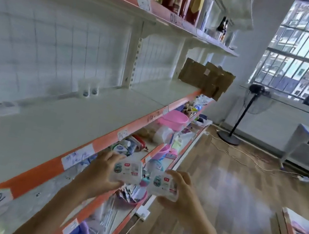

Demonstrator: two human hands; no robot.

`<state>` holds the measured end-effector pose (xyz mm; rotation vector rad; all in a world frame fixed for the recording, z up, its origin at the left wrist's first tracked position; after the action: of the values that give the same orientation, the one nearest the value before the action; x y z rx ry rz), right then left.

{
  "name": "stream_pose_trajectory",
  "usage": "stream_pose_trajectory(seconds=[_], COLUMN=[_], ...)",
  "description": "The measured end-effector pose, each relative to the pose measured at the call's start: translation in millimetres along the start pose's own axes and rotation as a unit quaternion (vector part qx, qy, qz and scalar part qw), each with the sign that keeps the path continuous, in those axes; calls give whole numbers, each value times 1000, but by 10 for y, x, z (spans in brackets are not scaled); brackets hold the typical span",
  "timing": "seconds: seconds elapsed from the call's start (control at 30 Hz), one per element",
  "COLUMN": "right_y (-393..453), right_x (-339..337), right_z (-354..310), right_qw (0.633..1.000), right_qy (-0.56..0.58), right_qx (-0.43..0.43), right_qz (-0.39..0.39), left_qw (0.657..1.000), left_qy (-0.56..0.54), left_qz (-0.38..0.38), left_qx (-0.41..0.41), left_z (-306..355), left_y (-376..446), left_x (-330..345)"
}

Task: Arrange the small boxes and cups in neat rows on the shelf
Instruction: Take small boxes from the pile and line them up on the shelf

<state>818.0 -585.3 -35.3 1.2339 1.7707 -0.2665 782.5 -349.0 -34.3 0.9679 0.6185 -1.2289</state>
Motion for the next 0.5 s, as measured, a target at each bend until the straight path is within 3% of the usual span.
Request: stream_pose_trajectory(seconds=[0.23, 0.5], right_y=[1260, 2818], right_x=[350, 1069], right_z=[-50, -443], right_qw=[993, 953], right_qy=[30, 88], right_qx=[-105, -248], right_qz=[-44, -153], left_qw=[993, 956], left_qy=[64, 155], left_qz=[72, 109], left_qx=[-62, -224], left_z=[-620, -1659], left_y=[663, 958], left_x=[-382, -863])
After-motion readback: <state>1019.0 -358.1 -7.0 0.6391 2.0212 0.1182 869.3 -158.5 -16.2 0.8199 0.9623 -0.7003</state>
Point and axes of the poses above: each hand's wrist, its own y-axis towards the middle knuckle, its own x-axis out of the palm, z = x × y, the point moved 3 cm from there along y, towards the middle knuckle, and after that the axes turned 6 degrees about -x, right-handed, at the moved point
